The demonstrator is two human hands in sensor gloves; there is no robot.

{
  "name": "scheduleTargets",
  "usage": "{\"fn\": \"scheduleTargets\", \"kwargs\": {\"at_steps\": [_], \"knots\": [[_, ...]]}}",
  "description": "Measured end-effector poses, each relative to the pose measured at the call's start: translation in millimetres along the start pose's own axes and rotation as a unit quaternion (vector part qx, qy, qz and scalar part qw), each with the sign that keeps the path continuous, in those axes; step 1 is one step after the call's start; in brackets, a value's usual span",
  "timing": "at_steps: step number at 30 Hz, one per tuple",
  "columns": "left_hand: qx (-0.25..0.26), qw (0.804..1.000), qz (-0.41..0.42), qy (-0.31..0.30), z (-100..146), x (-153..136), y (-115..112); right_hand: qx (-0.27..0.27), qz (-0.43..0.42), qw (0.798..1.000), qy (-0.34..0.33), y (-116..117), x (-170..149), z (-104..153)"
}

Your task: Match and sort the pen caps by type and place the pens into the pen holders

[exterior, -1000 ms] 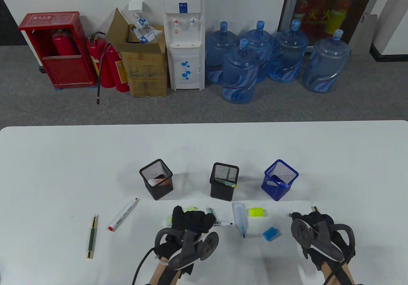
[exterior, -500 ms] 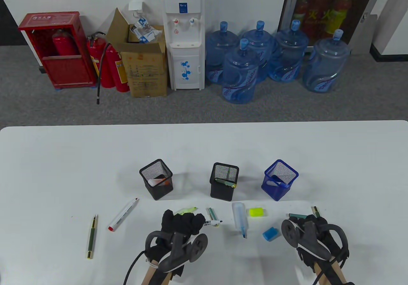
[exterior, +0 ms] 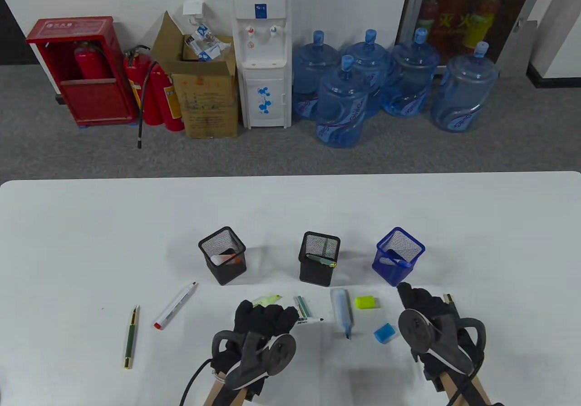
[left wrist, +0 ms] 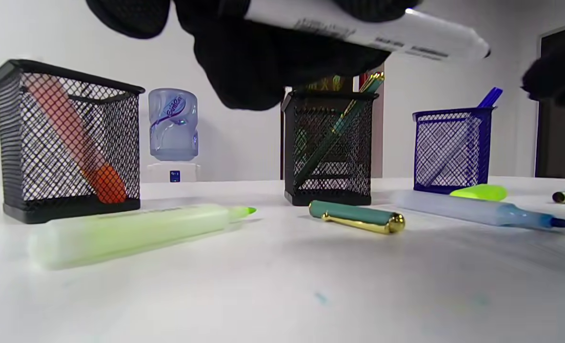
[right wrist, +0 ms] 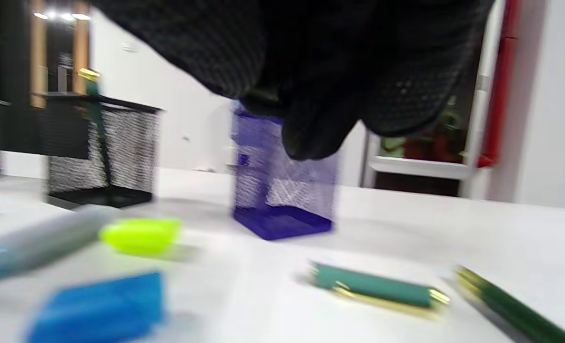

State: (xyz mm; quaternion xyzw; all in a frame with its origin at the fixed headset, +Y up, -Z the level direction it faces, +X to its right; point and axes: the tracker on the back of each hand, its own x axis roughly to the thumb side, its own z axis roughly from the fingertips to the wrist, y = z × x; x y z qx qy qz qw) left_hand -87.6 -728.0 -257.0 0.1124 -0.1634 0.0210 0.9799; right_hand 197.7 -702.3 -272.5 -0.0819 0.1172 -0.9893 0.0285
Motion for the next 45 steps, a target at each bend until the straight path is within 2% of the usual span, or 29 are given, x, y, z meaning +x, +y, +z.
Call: {"fn": "scheduleTargets", "kwargs": {"at_steps": [2, 5, 7, 10, 12, 23, 29, 33, 38, 41, 45], "knots": [[0.004, 1.0, 0.003, 0.0, 0, 0, 0, -0.01, 0.014, 0.999, -0.03, -5, 20, -4], [0.008, 1.0, 0.017, 0.0, 1, 0, 1, -0.007, -0.018, 0.999, -0.049, -11, 54, -11], [0.013, 1.0, 0.023, 0.0, 2, 0, 2, -0.014, -0.036, 0.998, -0.058, -8, 74, -12], [0.013, 1.0, 0.028, -0.002, 3, 1, 1, -0.045, -0.071, 0.995, -0.057, 1, 87, -9], [0.009, 1.0, 0.025, -0.004, 3, 2, -2, -0.056, -0.118, 0.99, -0.051, 10, 90, -5], [0.004, 1.0, 0.015, -0.003, 3, 5, -5, -0.057, -0.142, 0.986, -0.069, 17, 93, 5], [-0.001, 1.0, 0.004, -0.006, 2, 13, -6, -0.077, -0.125, 0.984, -0.097, 14, 102, 5], [-0.013, 1.0, 0.025, -0.005, -1, 17, -7, -0.073, -0.134, 0.984, -0.095, 15, 100, 4], [-0.007, 0.999, 0.005, -0.036, 0, 20, -6, -0.044, -0.217, 0.972, -0.083, 13, 89, 0], [0.005, 0.999, -0.003, -0.048, 0, 23, -2, -0.04, -0.219, 0.971, -0.092, 9, 89, -2], [-0.011, 0.997, 0.053, -0.051, 1, 17, -3, -0.054, -0.218, 0.968, -0.112, 3, 91, 1]]}}
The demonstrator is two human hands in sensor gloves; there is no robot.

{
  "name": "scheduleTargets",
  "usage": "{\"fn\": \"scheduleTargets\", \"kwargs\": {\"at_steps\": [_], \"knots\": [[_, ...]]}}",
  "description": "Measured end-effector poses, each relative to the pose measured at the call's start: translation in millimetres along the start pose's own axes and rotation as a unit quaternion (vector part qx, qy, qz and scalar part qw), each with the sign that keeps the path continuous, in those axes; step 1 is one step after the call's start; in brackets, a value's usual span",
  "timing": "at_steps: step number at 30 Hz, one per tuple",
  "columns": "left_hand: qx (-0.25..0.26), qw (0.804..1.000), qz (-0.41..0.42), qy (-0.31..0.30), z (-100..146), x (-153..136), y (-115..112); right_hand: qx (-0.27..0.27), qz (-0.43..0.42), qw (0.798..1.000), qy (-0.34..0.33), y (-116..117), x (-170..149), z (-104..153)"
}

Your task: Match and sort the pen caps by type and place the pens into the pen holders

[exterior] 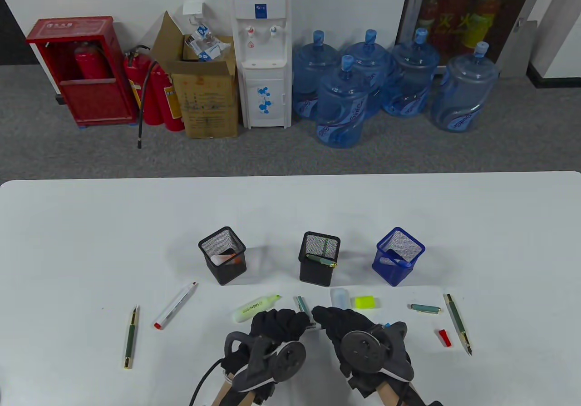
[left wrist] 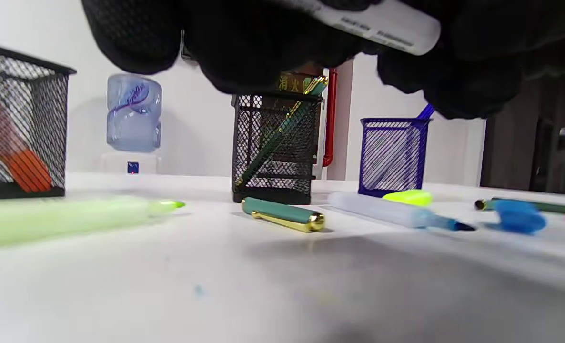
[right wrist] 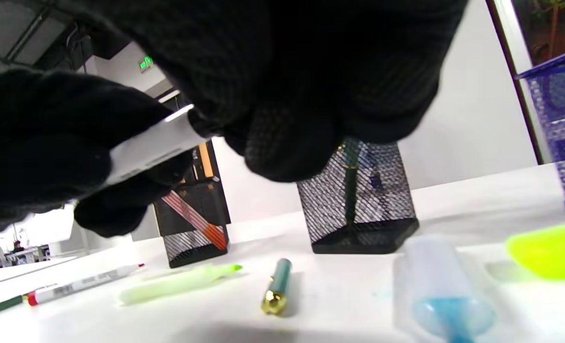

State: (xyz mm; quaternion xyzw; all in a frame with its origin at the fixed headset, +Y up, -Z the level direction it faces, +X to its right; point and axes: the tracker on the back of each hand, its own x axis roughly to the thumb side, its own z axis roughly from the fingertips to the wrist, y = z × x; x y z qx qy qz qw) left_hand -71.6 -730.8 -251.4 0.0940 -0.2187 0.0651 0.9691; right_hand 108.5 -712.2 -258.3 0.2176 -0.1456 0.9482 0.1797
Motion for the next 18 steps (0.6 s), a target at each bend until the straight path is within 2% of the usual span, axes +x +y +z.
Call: {"fn": "scheduleTargets", "kwargs": {"at_steps": [6, 10, 14, 18], "knots": [[0.009, 1.0, -0.025, 0.003, 0, 0, -4, 0.011, -0.021, 1.0, 0.016, 5, -8, 3], [0.005, 1.0, -0.023, 0.017, 0, 2, -10, 0.003, 0.0, 1.0, 0.011, -4, -12, 2], [0.011, 0.997, -0.071, 0.033, 2, -2, -10, -0.021, 0.026, 0.999, 0.021, -36, -26, -4], [-0.008, 0.996, -0.06, 0.062, 2, -14, -11, -0.06, 0.087, 0.992, 0.064, -86, -56, -12]]}}
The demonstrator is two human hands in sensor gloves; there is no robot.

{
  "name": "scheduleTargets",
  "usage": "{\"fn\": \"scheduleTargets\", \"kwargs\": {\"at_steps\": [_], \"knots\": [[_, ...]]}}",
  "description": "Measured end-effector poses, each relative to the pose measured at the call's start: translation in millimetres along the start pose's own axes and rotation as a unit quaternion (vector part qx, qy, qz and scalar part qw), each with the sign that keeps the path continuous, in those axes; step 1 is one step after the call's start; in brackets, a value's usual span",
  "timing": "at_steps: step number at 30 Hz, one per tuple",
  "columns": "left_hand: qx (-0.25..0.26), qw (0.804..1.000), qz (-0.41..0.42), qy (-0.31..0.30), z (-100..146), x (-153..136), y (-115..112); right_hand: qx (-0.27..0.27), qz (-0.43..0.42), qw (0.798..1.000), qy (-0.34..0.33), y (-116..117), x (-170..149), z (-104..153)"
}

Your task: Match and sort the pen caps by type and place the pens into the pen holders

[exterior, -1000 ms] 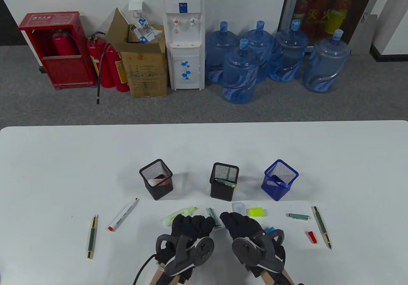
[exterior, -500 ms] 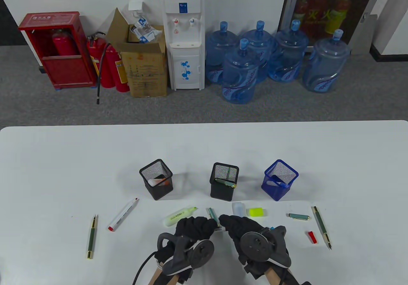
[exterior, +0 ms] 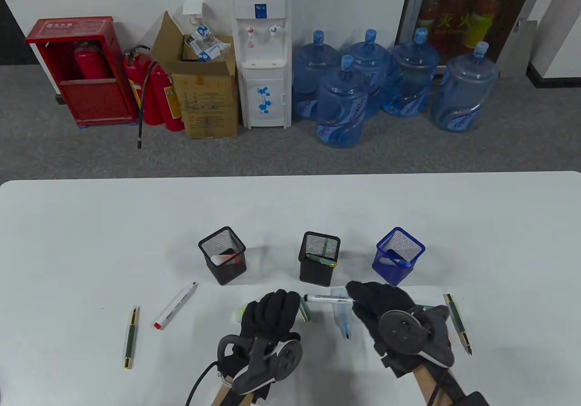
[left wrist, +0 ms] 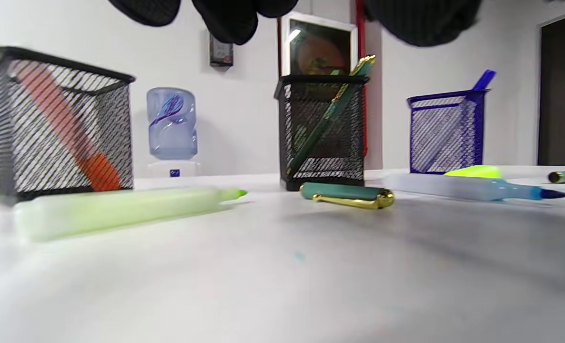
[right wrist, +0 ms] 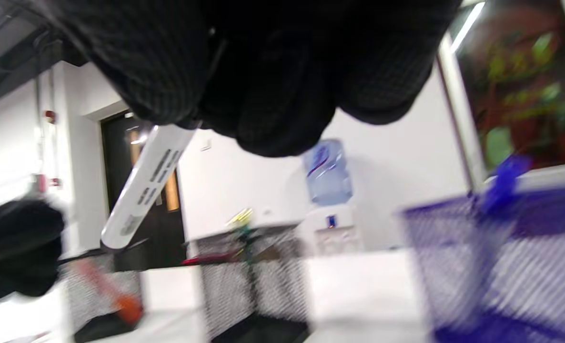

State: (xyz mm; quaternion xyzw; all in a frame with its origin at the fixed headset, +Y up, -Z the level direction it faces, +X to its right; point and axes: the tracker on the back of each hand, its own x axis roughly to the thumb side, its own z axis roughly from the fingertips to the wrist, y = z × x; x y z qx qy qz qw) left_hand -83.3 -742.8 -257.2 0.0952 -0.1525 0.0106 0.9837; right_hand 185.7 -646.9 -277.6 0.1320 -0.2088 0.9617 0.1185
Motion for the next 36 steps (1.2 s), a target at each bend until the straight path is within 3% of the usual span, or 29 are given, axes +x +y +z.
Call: {"fn": "scheduleTargets", "kwargs": {"at_steps": [3, 6, 13, 18, 22, 31, 36], "knots": [[-0.004, 1.0, -0.001, 0.006, 0, -4, -1, -0.021, 0.058, 0.996, 0.056, -21, -27, -12], [-0.011, 1.0, -0.008, 0.007, 0, -6, -3, -0.03, 0.127, 0.987, 0.089, -28, -44, -21], [-0.023, 1.0, -0.019, 0.001, 0, -5, -4, 0.008, 0.241, 0.964, 0.112, 8, -54, -41], [-0.027, 0.999, -0.022, 0.0, 0, -4, -2, 0.037, 0.251, 0.959, 0.123, 32, -52, -48], [-0.028, 1.0, -0.012, 0.001, 0, -3, -3, 0.039, 0.229, 0.965, 0.124, 35, -52, -47], [-0.03, 0.999, -0.023, 0.001, 0, -4, -2, 0.016, 0.183, 0.971, 0.152, 16, -81, -14], [-0.036, 0.999, -0.034, 0.01, -2, -9, -3, 0.014, 0.08, 0.978, 0.194, 35, -99, 32]]}}
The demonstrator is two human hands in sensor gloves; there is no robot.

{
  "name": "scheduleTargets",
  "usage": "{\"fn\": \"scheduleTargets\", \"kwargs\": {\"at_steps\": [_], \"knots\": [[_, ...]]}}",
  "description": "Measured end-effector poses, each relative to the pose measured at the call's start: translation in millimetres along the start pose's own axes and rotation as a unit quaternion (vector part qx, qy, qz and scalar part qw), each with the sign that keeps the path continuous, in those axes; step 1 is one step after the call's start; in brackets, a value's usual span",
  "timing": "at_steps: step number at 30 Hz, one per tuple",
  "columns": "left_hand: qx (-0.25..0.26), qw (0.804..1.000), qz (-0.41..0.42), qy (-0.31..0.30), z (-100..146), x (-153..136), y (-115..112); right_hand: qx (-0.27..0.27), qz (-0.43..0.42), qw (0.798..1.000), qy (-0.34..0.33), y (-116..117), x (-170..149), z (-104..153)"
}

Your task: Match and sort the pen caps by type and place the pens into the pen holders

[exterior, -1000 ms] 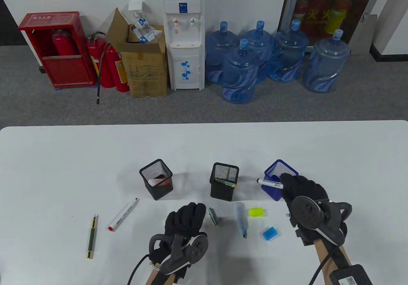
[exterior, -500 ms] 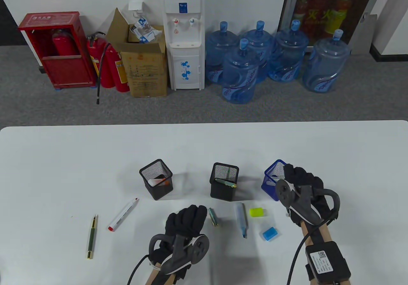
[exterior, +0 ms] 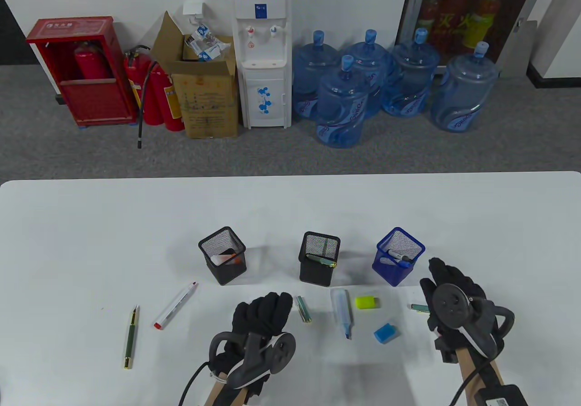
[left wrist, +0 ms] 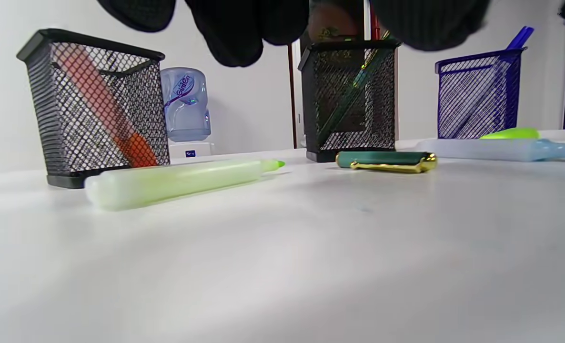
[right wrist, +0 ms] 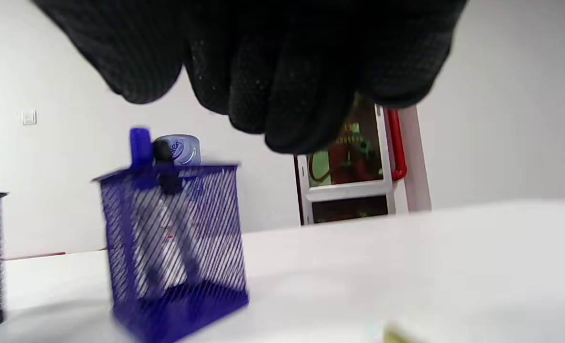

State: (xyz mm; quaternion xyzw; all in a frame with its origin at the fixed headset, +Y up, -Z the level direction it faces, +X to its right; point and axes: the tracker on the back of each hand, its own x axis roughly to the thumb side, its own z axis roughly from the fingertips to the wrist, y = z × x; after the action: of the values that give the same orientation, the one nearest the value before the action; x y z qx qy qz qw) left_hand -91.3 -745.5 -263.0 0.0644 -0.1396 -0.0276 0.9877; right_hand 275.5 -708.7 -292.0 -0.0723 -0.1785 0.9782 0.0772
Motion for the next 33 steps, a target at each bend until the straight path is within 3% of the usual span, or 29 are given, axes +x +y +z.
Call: {"fn": "scheduleTargets", "kwargs": {"at_steps": [2, 6, 10, 13, 18, 22, 29, 33], "knots": [[-0.006, 1.0, 0.003, 0.001, 0, -2, -1, 0.008, 0.011, 1.0, -0.007, 11, -6, 10], [-0.008, 1.0, 0.016, 0.012, -1, -6, 1, -0.004, 0.06, 0.998, 0.006, 4, -20, 12], [-0.004, 1.0, 0.009, 0.013, -1, -7, 3, 0.062, 0.122, 0.989, 0.057, 10, -33, 10], [-0.008, 1.0, 0.009, 0.013, -1, -6, 2, 0.105, 0.215, 0.968, 0.078, 19, -44, 10], [-0.009, 1.0, 0.003, 0.008, 0, -3, 2, 0.166, 0.167, 0.965, 0.119, 25, -52, 7], [-0.011, 1.0, 0.004, 0.006, 0, -3, 2, 0.193, 0.209, 0.952, 0.11, 36, -52, 8], [-0.013, 1.0, 0.007, 0.004, 1, -4, 3, 0.179, 0.216, 0.954, 0.107, 42, -49, 7], [-0.009, 1.0, 0.011, 0.004, 1, -3, 3, 0.124, 0.193, 0.965, 0.125, 27, -55, 6]]}}
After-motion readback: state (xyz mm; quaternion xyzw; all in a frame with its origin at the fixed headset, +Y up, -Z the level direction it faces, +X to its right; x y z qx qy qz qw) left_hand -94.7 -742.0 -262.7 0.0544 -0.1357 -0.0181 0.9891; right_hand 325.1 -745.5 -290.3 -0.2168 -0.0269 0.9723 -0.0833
